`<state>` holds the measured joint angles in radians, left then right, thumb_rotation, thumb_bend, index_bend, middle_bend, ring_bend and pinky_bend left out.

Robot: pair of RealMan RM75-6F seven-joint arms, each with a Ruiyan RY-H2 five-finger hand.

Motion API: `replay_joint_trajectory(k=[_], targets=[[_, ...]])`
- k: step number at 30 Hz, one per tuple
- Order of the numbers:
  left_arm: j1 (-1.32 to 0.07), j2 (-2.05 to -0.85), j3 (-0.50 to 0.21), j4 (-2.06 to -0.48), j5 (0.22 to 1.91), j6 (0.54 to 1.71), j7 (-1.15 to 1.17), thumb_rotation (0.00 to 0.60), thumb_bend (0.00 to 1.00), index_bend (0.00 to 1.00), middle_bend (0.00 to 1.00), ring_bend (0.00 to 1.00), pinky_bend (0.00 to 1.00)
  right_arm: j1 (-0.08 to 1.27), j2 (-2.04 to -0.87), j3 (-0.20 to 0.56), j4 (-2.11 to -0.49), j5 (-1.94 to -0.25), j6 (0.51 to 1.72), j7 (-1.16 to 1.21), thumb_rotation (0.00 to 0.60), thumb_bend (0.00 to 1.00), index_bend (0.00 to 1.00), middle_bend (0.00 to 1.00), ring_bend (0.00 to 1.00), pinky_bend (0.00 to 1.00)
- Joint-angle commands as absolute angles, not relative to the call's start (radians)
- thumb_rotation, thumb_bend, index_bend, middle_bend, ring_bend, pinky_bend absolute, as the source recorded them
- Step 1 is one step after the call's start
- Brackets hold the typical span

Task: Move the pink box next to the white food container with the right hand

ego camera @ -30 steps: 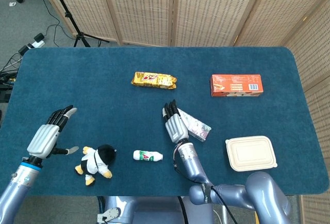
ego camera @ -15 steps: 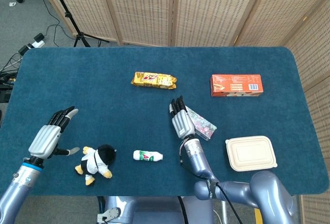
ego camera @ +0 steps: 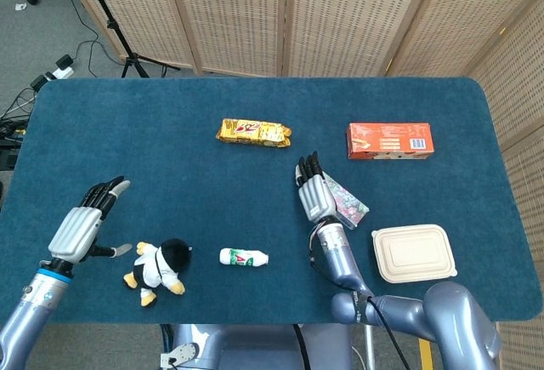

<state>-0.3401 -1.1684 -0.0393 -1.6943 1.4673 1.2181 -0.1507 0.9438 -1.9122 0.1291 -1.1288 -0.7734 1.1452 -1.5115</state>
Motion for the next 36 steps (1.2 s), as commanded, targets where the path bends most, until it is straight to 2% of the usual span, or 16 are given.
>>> replay_joint_trajectory(k=[1, 36], targets=[[-0.340, -1.168, -0.039, -1.694, 1.468, 1.218, -0.151, 0.600, 0.00, 0.00, 0.00, 0.00, 0.00, 0.939, -1.908, 0.128, -1.130, -0.770, 1.146, -1.508, 0.600, 0.90, 0.04, 0.00, 0.00, 0.00], [-0.341, -1.164, -0.040, -1.696, 1.463, 1.213, -0.163, 0.600, 0.00, 0.00, 0.00, 0.00, 0.00, 0.882, -1.831, 0.107, -1.099, -0.738, 1.129, -1.495, 0.600, 0.90, 0.04, 0.00, 0.00, 0.00]])
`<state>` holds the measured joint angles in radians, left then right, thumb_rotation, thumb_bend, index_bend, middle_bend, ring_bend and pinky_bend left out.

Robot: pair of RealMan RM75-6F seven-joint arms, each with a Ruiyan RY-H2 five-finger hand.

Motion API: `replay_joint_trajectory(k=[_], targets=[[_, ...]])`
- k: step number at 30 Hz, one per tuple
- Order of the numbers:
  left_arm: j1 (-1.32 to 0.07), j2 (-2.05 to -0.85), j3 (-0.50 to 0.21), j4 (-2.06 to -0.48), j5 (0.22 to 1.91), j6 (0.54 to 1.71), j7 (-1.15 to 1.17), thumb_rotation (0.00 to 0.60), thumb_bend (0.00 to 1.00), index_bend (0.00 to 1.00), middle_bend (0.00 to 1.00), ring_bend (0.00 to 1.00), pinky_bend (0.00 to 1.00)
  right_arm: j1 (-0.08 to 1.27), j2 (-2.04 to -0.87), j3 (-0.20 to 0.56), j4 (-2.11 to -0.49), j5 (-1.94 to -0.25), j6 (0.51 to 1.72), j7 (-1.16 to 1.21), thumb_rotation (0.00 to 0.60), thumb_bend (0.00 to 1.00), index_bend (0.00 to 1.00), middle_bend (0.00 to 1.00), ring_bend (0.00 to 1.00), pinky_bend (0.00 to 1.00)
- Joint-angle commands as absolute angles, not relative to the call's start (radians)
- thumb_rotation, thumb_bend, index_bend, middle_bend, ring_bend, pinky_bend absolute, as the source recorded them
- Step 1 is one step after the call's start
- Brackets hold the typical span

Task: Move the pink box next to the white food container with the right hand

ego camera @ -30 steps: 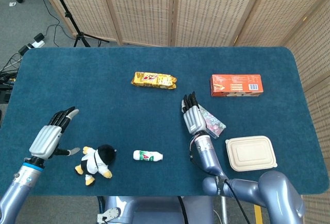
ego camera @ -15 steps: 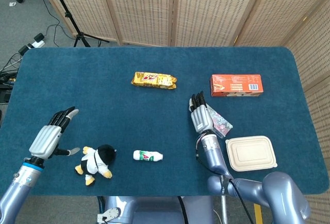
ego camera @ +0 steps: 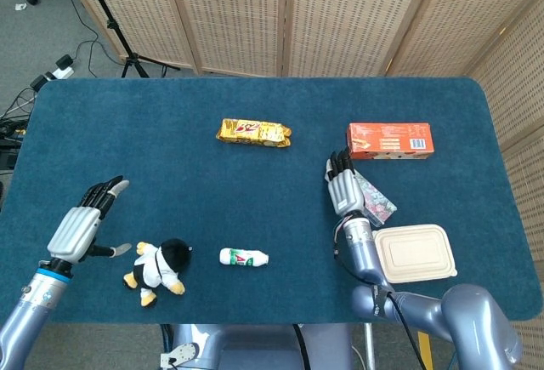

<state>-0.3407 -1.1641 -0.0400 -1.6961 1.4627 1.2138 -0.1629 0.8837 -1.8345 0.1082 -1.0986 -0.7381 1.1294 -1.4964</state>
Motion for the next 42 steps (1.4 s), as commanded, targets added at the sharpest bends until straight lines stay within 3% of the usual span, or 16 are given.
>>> replay_joint_trajectory(k=[1, 28, 42], targets=[[-0.341, -1.164, -0.040, -1.696, 1.462, 1.213, -0.163, 0.600, 0.00, 0.00, 0.00, 0.00, 0.00, 0.880, -1.828, 0.106, -1.100, -0.738, 1.129, -1.494, 0.600, 0.90, 0.04, 0.00, 0.00, 0.00], [-0.340, -1.164, -0.042, -1.697, 1.456, 1.212, -0.162, 0.600, 0.00, 0.00, 0.00, 0.00, 0.00, 0.849, -1.782, 0.101, -1.114, -0.720, 1.134, -1.476, 0.600, 0.88, 0.04, 0.00, 0.00, 0.00], [-0.341, -1.164, -0.039, -1.696, 1.462, 1.210, -0.162, 0.600, 0.00, 0.00, 0.00, 0.00, 0.00, 0.897, -1.747, 0.163, -1.294, -0.768, 1.237, -1.493, 0.600, 0.86, 0.04, 0.00, 0.00, 0.00]])
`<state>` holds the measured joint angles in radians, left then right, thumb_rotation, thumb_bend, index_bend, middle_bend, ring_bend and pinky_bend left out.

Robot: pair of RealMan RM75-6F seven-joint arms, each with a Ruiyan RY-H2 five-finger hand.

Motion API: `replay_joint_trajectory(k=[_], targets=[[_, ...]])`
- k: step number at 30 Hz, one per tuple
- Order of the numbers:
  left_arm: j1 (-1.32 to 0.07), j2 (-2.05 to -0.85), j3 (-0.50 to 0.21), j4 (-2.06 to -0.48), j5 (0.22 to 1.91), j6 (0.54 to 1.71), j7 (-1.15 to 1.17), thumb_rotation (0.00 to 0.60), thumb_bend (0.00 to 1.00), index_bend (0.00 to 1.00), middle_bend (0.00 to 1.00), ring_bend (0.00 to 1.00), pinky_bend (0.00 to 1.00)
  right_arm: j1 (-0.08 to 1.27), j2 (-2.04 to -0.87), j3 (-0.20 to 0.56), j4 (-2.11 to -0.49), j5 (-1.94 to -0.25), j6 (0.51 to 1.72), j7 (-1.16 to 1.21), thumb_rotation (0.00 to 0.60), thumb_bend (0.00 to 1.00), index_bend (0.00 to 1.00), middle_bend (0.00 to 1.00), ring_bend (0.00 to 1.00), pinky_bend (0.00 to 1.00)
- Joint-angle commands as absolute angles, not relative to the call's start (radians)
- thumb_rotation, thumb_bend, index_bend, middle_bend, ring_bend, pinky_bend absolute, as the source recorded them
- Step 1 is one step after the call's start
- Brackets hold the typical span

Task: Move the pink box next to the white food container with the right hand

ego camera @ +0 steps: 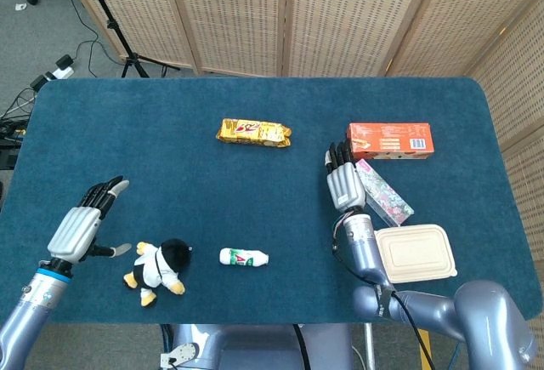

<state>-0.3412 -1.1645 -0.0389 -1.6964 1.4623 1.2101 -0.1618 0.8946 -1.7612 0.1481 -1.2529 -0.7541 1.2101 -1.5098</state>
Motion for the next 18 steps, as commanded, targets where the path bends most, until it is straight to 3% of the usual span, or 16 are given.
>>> replay_joint_trajectory(k=[1, 8, 13, 18], targets=[[-0.341, -1.164, -0.039, -1.697, 1.462, 1.210, -0.161, 0.600, 0.00, 0.00, 0.00, 0.00, 0.00, 0.895, -1.745, 0.166, -1.307, -0.775, 1.245, -1.481, 0.600, 0.85, 0.04, 0.00, 0.00, 0.00], [-0.343, -1.169, -0.036, -1.695, 1.461, 1.204, -0.149, 0.600, 0.00, 0.00, 0.00, 0.00, 0.00, 0.846, -1.697, 0.155, -1.423, -0.878, 1.317, -1.336, 0.600, 0.71, 0.04, 0.00, 0.00, 0.00], [-0.343, -1.186, -0.038, -1.685, 1.456, 1.209, -0.121, 0.600, 0.00, 0.00, 0.00, 0.00, 0.00, 0.760, -1.634, 0.109, -1.534, -1.013, 1.401, -1.149, 0.600, 0.50, 0.04, 0.00, 0.00, 0.00], [-0.339, -1.211, -0.040, -1.672, 1.450, 1.221, -0.076, 0.600, 0.00, 0.00, 0.00, 0.00, 0.00, 0.670, -1.576, 0.054, -1.581, -1.131, 1.458, -0.960, 0.600, 0.44, 0.04, 0.00, 0.00, 0.00]])
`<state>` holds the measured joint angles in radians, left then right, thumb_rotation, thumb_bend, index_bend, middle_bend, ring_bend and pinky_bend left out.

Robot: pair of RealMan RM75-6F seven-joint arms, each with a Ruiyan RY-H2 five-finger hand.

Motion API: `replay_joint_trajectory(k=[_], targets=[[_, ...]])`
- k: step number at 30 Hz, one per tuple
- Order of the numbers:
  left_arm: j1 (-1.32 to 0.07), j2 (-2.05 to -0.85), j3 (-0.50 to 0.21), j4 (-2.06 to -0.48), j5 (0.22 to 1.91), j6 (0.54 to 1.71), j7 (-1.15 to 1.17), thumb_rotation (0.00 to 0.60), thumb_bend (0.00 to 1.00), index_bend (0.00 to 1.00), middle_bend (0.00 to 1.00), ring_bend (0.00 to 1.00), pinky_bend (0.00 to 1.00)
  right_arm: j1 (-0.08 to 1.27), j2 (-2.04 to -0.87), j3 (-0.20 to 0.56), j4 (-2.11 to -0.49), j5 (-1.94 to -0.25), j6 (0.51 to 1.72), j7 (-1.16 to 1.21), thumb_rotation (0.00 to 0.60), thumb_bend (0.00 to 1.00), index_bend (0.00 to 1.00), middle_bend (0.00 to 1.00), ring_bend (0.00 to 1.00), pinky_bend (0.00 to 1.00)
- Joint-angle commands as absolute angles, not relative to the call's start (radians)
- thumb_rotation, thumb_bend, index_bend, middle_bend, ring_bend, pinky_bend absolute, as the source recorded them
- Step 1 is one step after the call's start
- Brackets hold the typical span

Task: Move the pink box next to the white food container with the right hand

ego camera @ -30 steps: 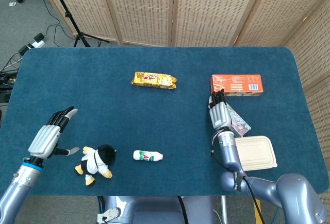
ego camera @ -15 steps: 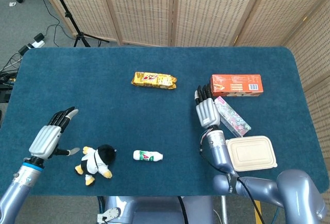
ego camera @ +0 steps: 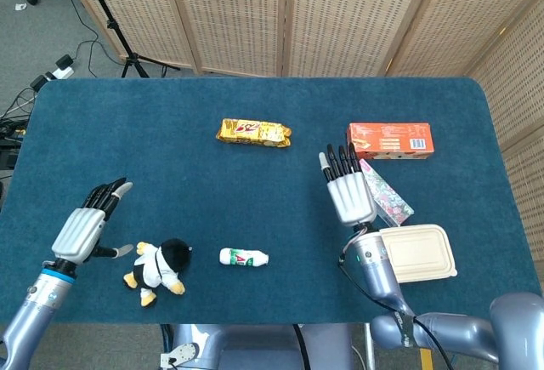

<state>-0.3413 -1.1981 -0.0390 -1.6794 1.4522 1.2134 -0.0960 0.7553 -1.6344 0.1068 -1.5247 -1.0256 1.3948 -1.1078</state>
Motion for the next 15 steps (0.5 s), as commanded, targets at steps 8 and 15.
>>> replay_joint_trajectory(k=[8, 15], targets=[[-0.329, -1.264, -0.042, -1.642, 1.452, 1.256, 0.010, 0.600, 0.00, 0.00, 0.00, 0.00, 0.00, 0.521, -1.492, -0.021, -1.580, -1.271, 1.545, -0.640, 0.600, 0.41, 0.04, 0.00, 0.00, 0.00], [-0.323, -1.310, -0.040, -1.616, 1.447, 1.274, 0.091, 0.600, 0.00, 0.00, 0.00, 0.00, 0.00, 0.394, -1.418, -0.078, -1.535, -1.352, 1.598, -0.390, 0.600, 0.41, 0.04, 0.00, 0.00, 0.00]])
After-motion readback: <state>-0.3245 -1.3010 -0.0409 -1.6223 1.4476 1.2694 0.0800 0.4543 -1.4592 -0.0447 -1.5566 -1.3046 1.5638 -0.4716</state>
